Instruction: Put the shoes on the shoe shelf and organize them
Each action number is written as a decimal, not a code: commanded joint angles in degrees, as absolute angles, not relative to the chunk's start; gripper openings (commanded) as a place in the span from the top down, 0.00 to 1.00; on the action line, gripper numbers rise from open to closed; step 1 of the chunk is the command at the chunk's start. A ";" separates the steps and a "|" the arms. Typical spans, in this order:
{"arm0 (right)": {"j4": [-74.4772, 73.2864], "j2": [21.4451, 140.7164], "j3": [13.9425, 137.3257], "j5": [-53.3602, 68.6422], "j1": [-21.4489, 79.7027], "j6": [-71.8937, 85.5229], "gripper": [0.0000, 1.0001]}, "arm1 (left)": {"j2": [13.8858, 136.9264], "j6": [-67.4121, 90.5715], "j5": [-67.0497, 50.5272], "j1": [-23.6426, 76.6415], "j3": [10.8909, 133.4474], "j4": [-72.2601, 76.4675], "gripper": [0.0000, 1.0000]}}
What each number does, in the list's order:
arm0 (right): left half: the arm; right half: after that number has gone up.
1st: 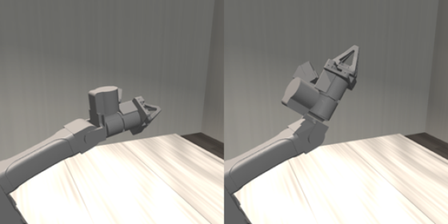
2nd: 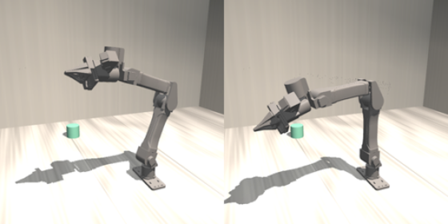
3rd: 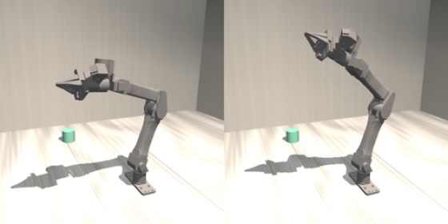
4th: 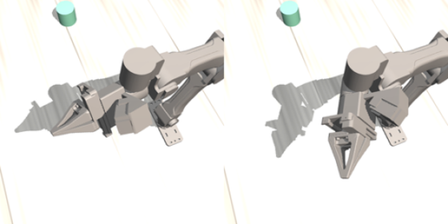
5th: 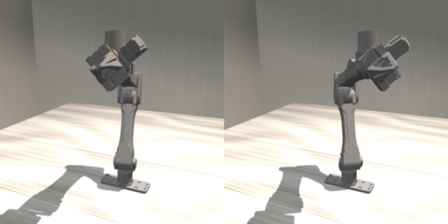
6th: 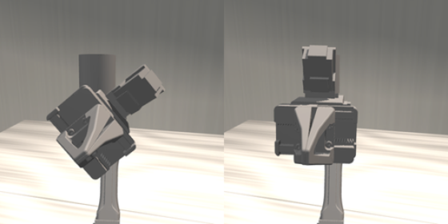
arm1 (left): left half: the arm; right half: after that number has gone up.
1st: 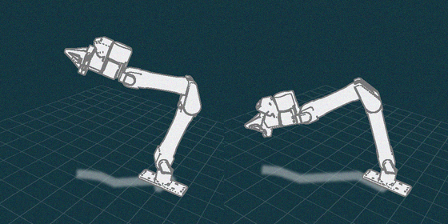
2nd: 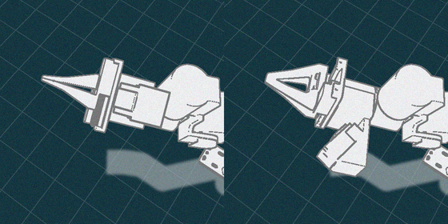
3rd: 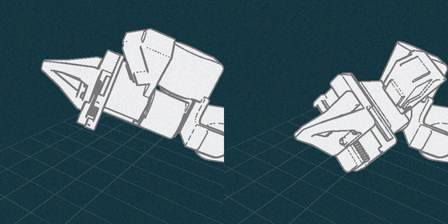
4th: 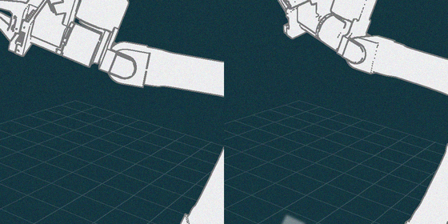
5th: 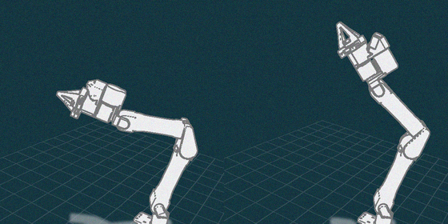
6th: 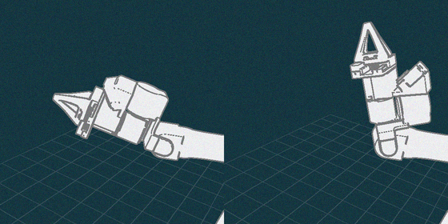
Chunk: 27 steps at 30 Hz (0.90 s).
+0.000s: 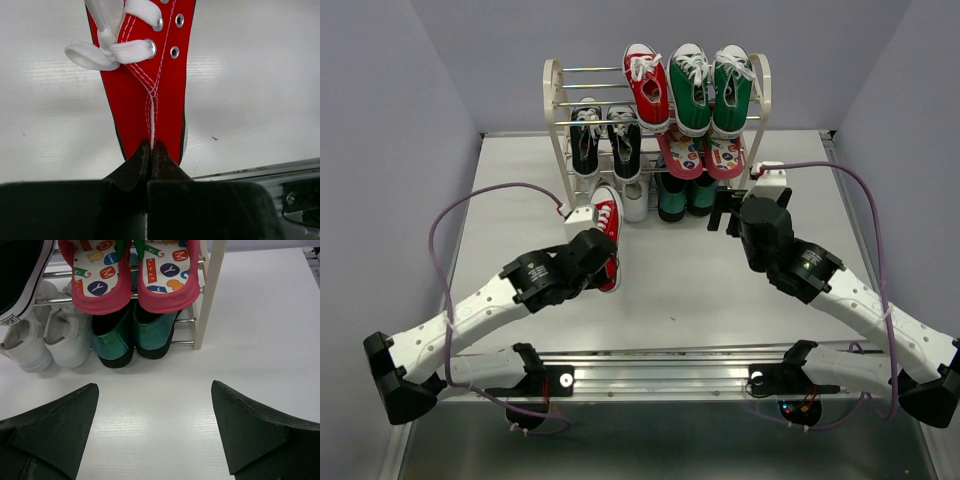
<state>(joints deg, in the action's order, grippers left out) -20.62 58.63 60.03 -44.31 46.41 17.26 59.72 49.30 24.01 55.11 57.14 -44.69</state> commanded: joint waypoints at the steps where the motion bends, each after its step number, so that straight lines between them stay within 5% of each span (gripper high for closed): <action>1: -19.25 58.10 60.38 -47.63 46.32 17.49 0.00 | 53.98 38.60 25.58 55.37 64.85 -44.38 1.00; 11: -19.25 57.92 60.64 -48.78 46.32 17.40 0.00 | 57.38 28.22 26.63 55.46 81.64 -43.77 1.00; 19: -18.46 58.09 61.79 -49.13 46.32 18.11 0.00 | 68.97 28.83 43.68 55.20 98.78 -43.34 1.00; 27: -17.32 60.64 64.42 -49.65 46.32 17.14 0.00 | 83.12 16.53 40.19 48.37 121.27 -38.05 1.00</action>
